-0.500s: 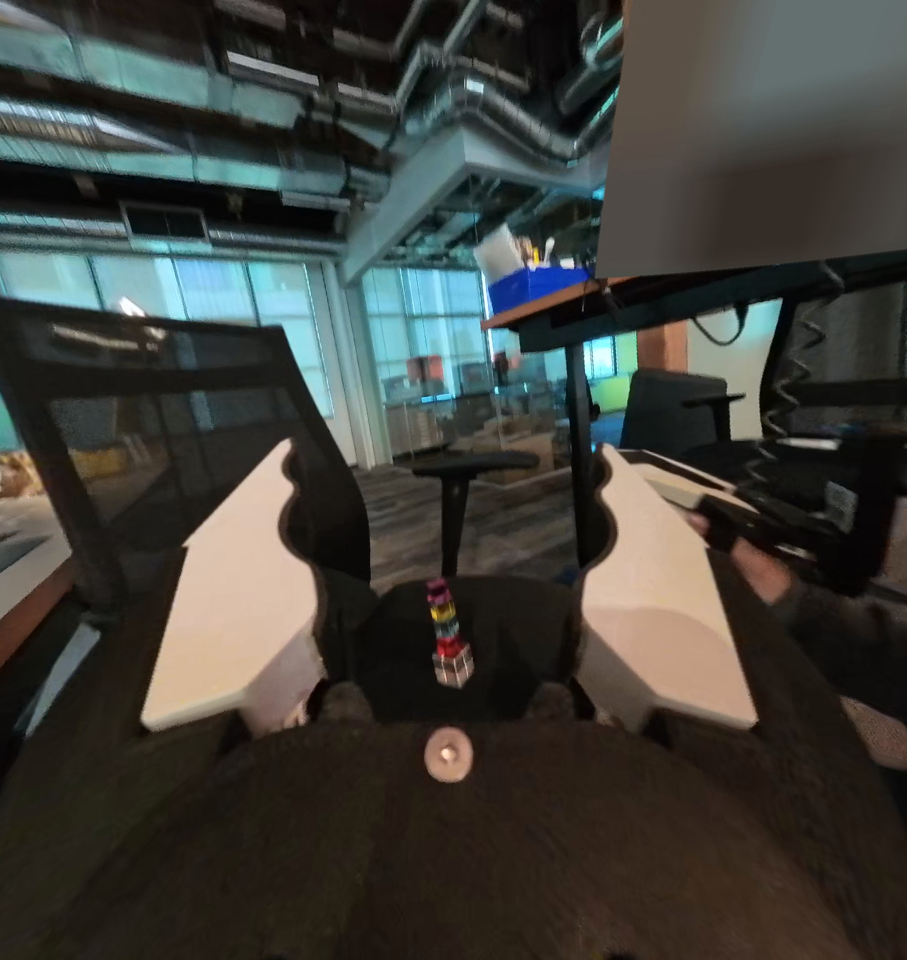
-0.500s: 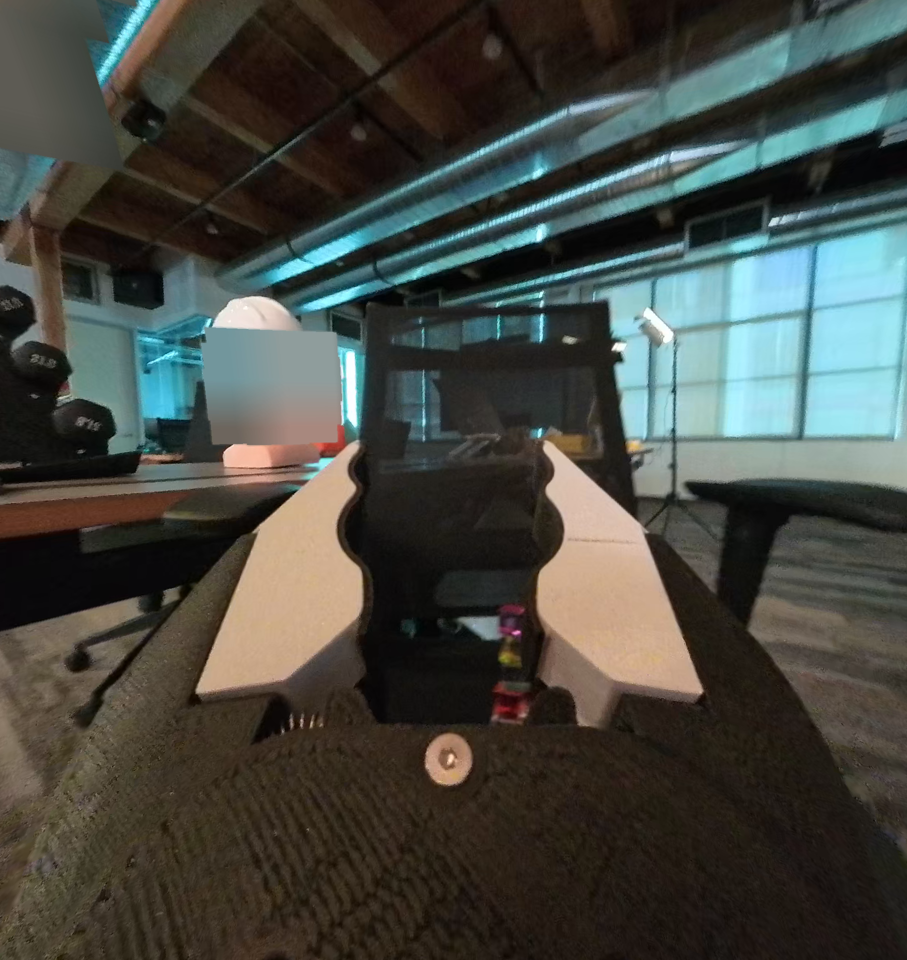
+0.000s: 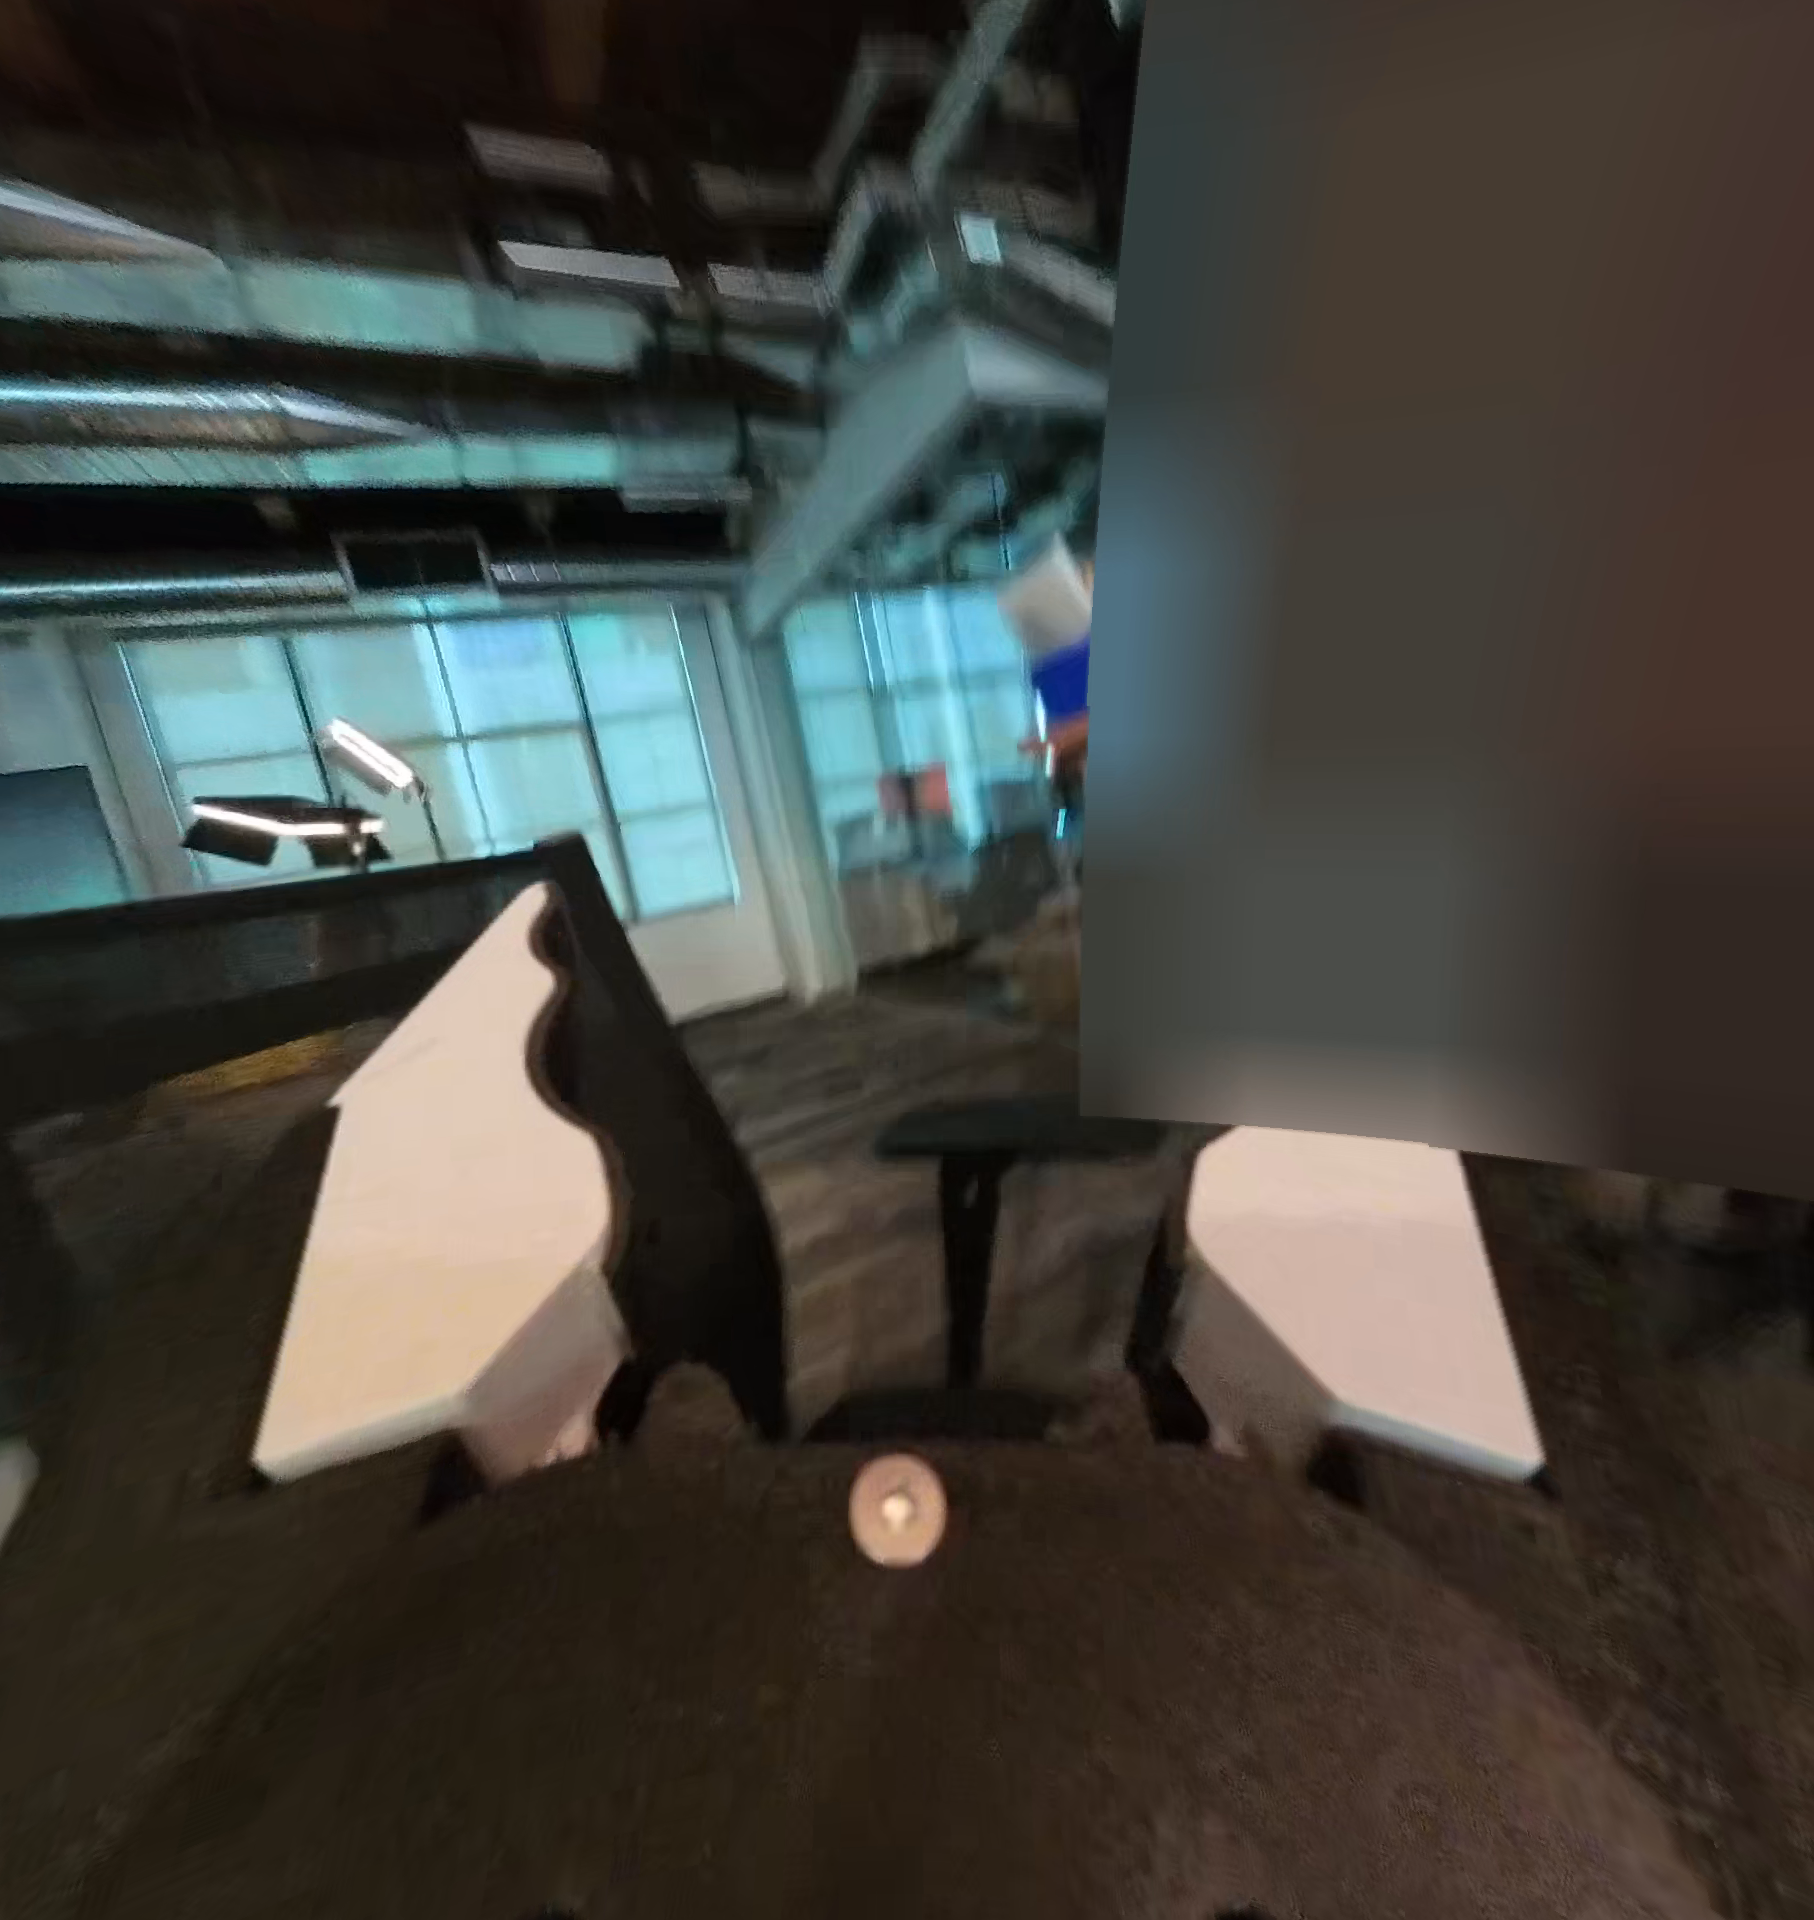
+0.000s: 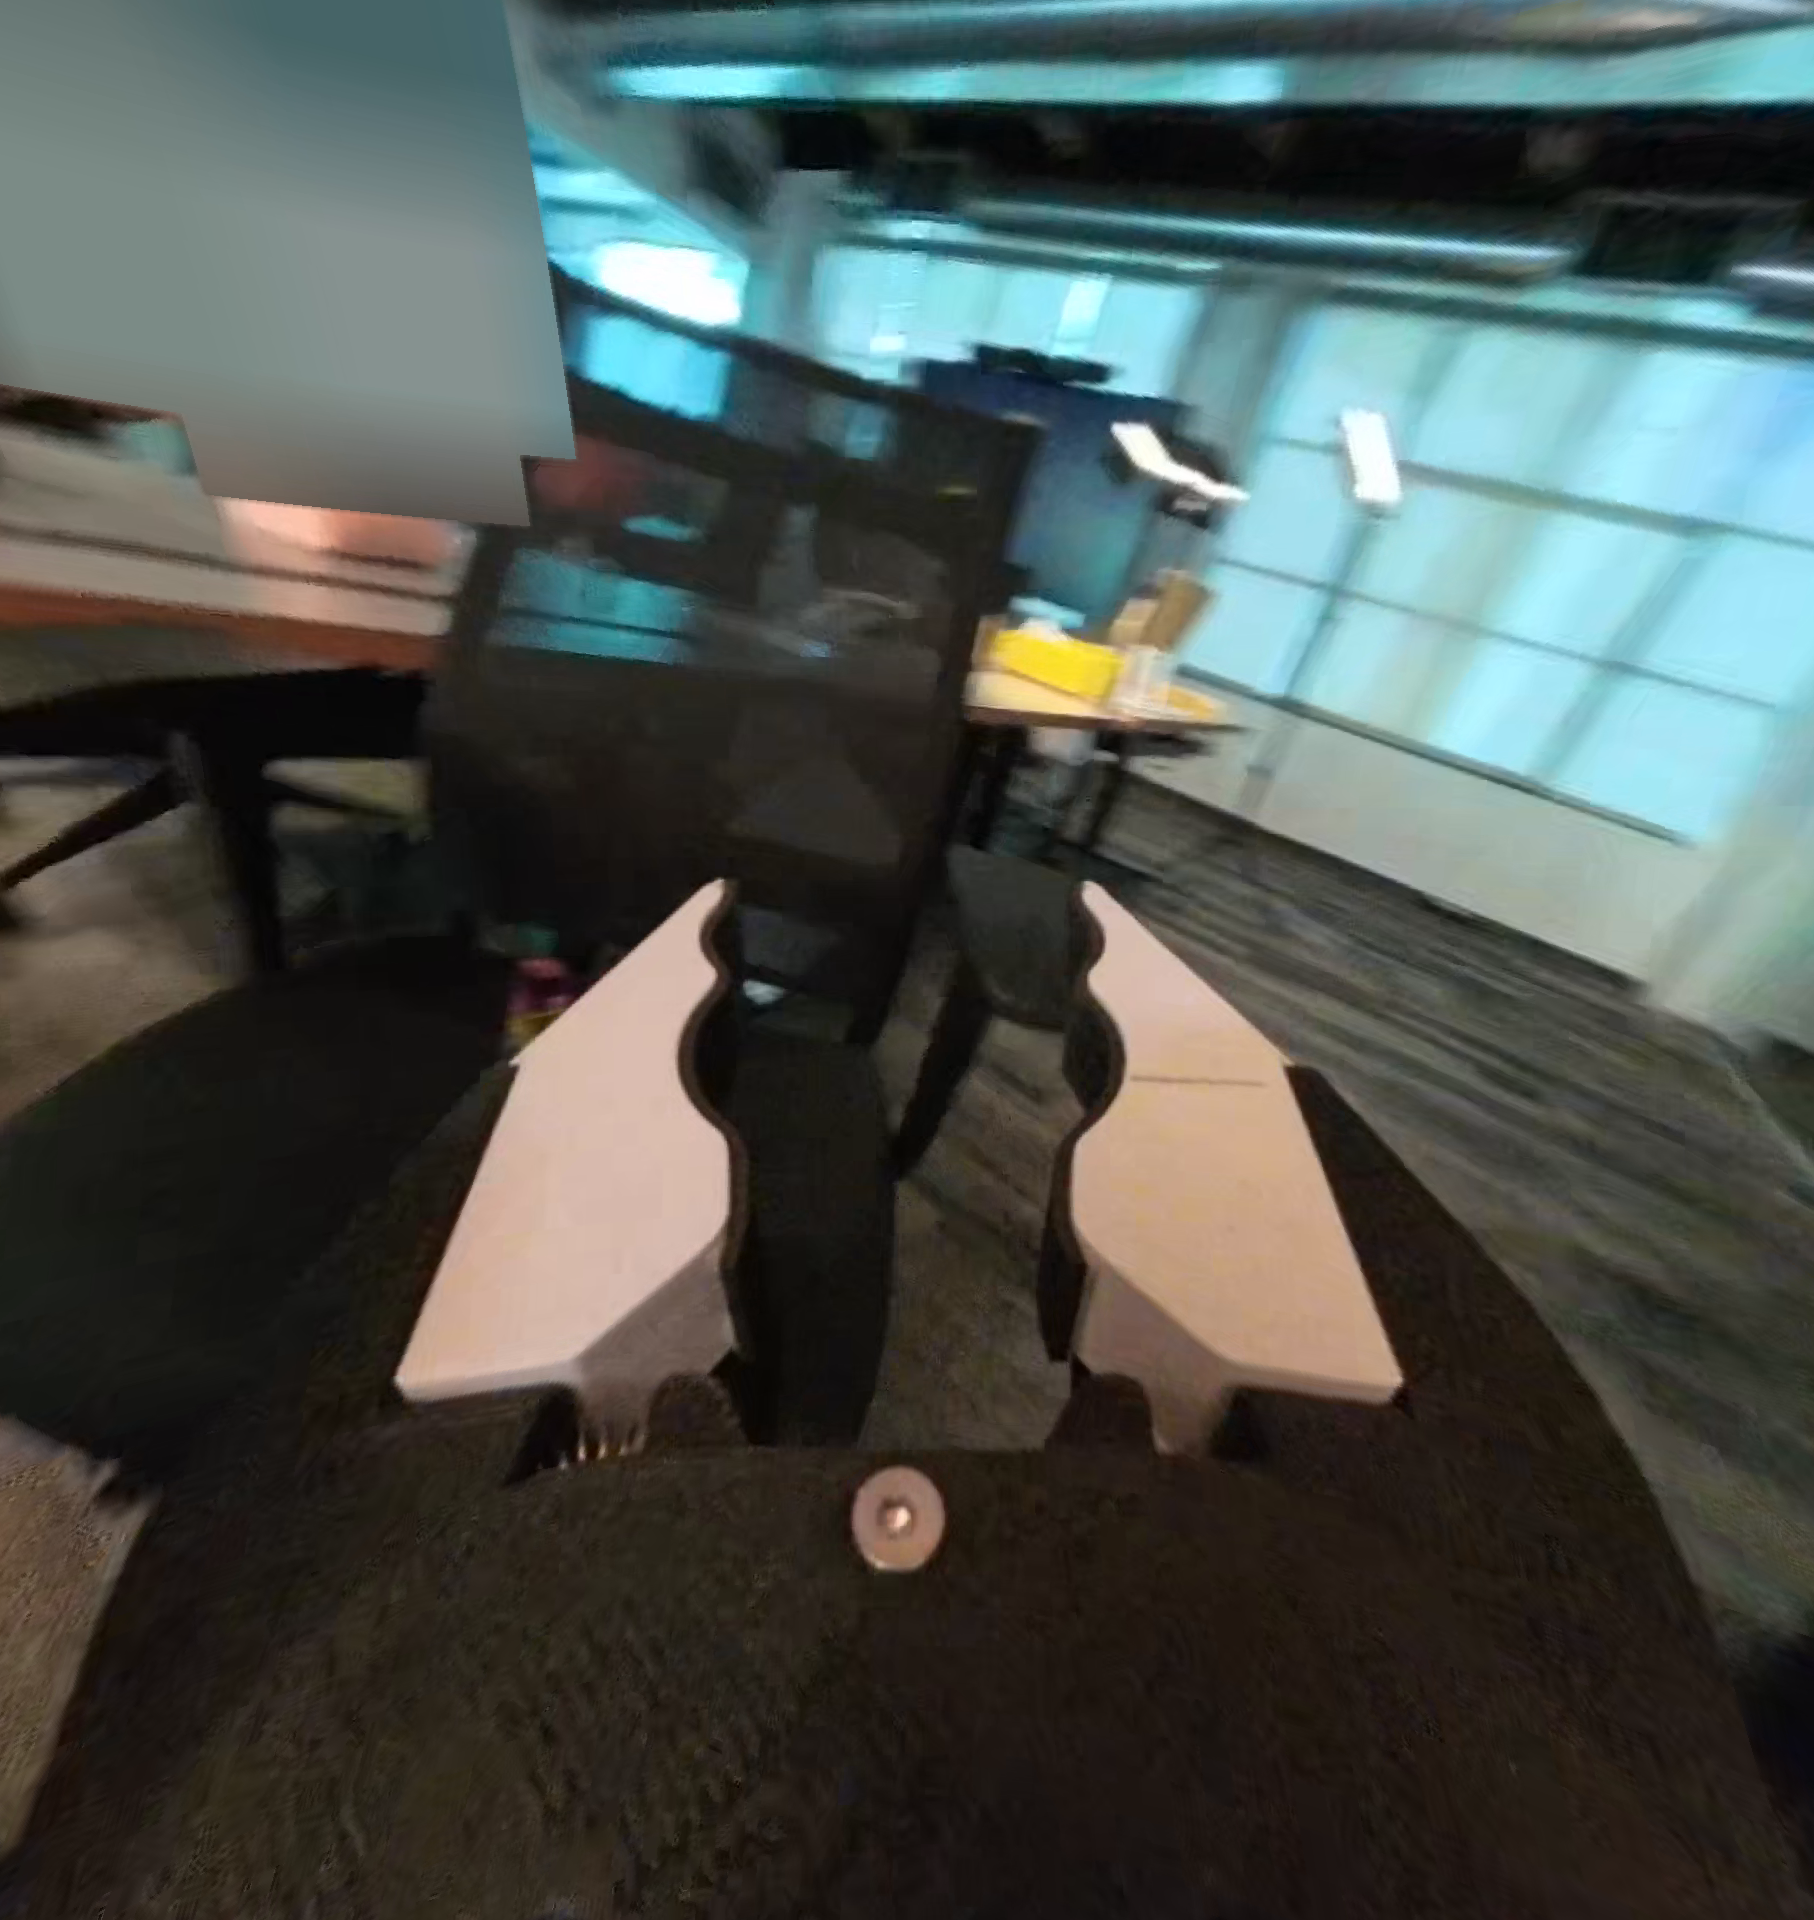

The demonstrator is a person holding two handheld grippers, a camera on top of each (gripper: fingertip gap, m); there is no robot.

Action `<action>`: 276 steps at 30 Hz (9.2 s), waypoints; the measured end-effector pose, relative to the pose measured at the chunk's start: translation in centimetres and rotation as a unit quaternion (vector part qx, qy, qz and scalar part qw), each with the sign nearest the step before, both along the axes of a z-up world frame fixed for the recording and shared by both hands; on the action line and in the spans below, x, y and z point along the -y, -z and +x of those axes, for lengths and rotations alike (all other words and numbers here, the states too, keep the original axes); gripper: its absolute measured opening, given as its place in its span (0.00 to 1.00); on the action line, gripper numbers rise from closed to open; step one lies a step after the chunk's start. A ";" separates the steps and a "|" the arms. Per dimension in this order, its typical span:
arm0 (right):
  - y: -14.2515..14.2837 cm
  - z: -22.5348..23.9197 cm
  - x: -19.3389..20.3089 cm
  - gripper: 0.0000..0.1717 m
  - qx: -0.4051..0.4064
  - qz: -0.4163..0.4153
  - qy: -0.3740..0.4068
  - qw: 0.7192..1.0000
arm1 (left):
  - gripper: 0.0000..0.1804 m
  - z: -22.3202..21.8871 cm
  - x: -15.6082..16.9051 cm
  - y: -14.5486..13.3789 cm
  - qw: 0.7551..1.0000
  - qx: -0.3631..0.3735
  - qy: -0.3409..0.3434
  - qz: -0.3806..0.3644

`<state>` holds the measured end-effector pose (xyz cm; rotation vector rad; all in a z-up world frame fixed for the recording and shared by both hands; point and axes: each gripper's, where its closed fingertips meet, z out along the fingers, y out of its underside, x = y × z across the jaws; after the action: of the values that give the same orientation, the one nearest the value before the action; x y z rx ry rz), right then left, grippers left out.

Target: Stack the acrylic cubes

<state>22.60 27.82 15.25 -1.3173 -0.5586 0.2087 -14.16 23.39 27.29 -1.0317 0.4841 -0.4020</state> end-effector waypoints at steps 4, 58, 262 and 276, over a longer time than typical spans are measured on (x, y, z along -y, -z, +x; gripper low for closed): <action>2.1 2.3 4.9 0.28 -0.008 -0.047 0.116 0.992 | 0.66 -2.0 -3.9 2.8 0.981 0.184 0.003 -0.069; -31.2 6.8 -31.1 0.29 -0.077 -0.060 -0.091 0.991 | 0.56 23.5 -12.4 -10.4 0.934 0.132 -0.119 -0.309; -11.8 -23.6 -7.1 0.15 0.335 -0.078 -0.766 0.543 | 0.66 22.4 26.1 -4.9 0.402 0.326 -0.849 -0.108; -4.9 -32.7 4.5 0.15 0.311 -0.146 -0.679 0.648 | 0.62 10.8 34.1 0.8 0.522 0.344 -0.748 -0.222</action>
<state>-10.11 23.29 20.19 -0.9682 -2.1588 1.1448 -3.31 -10.67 26.46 -1.2847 -1.3521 0.7114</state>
